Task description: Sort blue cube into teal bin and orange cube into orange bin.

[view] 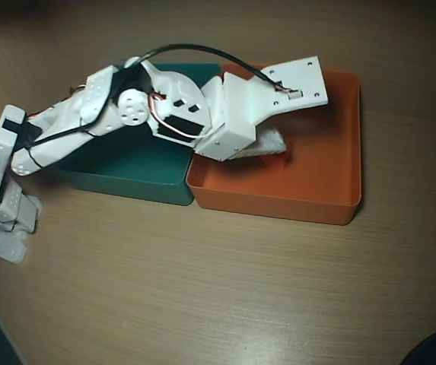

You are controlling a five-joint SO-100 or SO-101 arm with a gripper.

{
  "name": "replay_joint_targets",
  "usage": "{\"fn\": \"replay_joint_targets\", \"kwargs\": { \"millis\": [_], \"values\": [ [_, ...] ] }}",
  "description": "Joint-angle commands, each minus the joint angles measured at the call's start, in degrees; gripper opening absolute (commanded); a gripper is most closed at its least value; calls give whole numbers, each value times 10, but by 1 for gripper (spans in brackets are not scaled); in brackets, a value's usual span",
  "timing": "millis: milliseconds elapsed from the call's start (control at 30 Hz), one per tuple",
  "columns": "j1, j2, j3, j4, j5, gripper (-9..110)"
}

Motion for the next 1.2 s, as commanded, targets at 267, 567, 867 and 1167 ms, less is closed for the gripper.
{"fn": "replay_joint_targets", "kwargs": {
  "millis": [267,567,867,1167],
  "values": [
    [97,412,332,-3,-33,-5],
    [206,694,717,-9,-164,-4],
    [246,989,1084,-11,-204,-4],
    [228,1244,1400,-11,-204,-4]
  ]
}}
